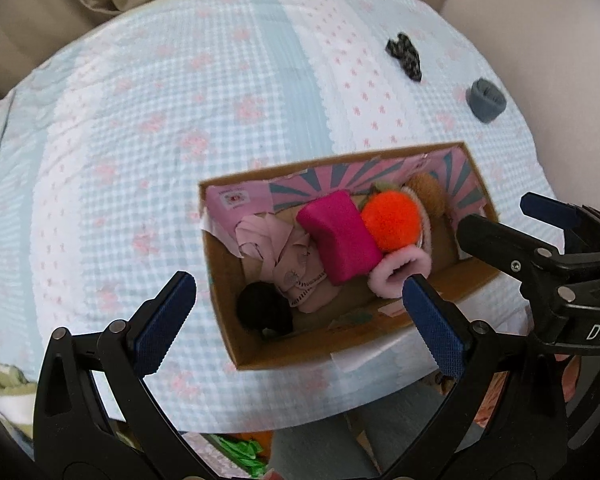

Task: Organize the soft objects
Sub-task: 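Raise both tools from the box toward the patterned cloth and grey sock, then grasp the black patterned cloth with the left tool while the right tool grasps the grey sock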

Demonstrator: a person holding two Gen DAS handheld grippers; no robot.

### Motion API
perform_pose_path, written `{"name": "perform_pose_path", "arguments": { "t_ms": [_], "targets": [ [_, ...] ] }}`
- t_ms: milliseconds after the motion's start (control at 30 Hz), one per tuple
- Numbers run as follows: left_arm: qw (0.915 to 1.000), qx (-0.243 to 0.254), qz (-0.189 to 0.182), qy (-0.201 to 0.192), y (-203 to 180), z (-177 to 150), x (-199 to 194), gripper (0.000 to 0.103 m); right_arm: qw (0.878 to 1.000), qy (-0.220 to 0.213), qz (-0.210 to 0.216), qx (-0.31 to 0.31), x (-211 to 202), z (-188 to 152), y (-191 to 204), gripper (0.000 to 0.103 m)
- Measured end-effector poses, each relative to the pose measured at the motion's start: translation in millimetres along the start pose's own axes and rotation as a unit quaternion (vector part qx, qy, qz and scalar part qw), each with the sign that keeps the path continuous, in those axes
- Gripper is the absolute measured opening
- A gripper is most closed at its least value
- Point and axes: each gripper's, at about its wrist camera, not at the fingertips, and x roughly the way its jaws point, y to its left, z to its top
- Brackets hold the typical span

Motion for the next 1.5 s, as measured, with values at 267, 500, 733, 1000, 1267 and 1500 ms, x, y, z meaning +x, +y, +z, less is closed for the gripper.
{"name": "perform_pose_path", "arguments": {
  "t_ms": [267,500,733,1000,1267,1500],
  "targets": [
    [0.9982,-0.013,0.016,-0.057,-6.7,0.1,-64.7,0.103,0.998,-0.054,-0.030,-0.029,-67.9,2.7,7.0,0.103],
    [0.9921,-0.013,0.038,-0.119,-13.4,15.9,-108.3,0.103,0.988,-0.128,-0.085,-0.020,-129.7,8.6,-9.0,0.103],
    [0.9881,-0.006,0.020,-0.152,-41.3,55.1,-122.1,0.103,0.976,-0.173,-0.129,0.003,-164.0,28.1,-50.0,0.103],
    [0.9872,0.005,0.020,-0.158,-97.3,125.7,-96.1,0.103,0.974,-0.169,-0.141,0.048,-156.4,62.0,-127.1,0.103],
    [0.9919,0.007,0.006,-0.127,-163.1,211.1,-26.4,0.103,0.978,-0.142,-0.132,0.074,-120.7,103.8,-217.9,0.103],
    [0.9961,0.014,-0.005,-0.087,-202.0,271.0,68.8,0.103,0.984,-0.104,-0.119,0.087,-49.5,132.2,-277.5,0.103]
  ]
}}
